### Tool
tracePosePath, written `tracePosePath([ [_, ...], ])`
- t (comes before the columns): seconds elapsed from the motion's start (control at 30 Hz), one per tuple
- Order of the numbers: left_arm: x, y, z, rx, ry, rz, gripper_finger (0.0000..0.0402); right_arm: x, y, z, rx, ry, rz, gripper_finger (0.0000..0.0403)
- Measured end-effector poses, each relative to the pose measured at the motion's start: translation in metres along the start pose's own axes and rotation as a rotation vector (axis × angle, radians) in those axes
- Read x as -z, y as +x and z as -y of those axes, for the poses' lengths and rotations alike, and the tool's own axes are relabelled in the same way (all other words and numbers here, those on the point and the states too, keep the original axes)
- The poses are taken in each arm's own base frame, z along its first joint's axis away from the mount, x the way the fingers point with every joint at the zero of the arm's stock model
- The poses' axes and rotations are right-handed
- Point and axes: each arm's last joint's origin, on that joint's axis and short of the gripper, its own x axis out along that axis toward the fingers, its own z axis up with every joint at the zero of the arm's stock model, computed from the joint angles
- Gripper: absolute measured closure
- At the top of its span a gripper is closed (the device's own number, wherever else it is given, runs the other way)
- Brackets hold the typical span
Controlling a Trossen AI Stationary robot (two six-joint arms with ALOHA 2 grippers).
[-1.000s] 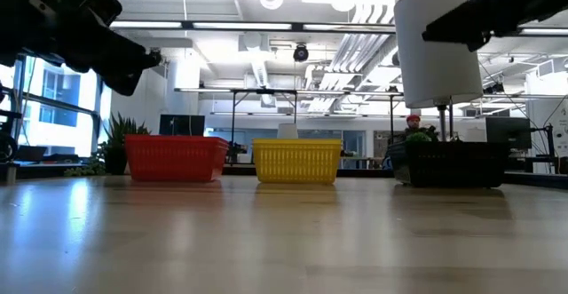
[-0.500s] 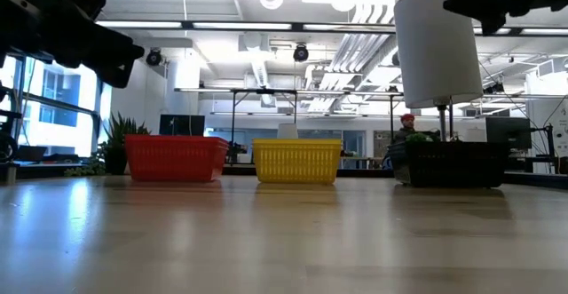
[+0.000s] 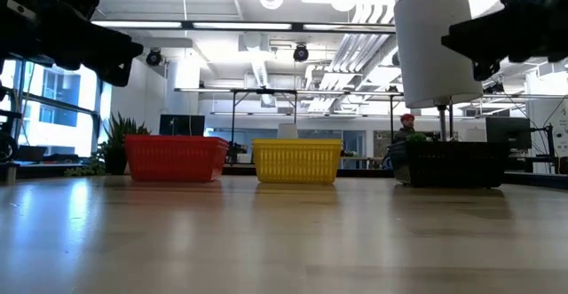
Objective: Stack baskets by color
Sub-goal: Return to Home Position
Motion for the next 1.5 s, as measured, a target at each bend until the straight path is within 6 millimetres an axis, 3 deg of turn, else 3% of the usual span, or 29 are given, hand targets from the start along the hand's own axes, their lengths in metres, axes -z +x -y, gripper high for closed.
tracePosePath([
  [0.43,0.000,0.000,0.000,-0.011,0.115,0.000,0.0312,0.014,0.000,0.000,-0.021,0.005,-0.072,0.0304],
  [0.77,0.000,0.000,0.000,-0.011,-0.009,-0.002,0.0312,0.016,0.000,0.001,-0.009,0.098,-0.096,0.0304],
  [1.5,0.000,0.000,0.000,-0.011,-0.009,-0.001,0.0312,0.016,0.000,0.001,-0.008,0.098,-0.096,0.0304],
])
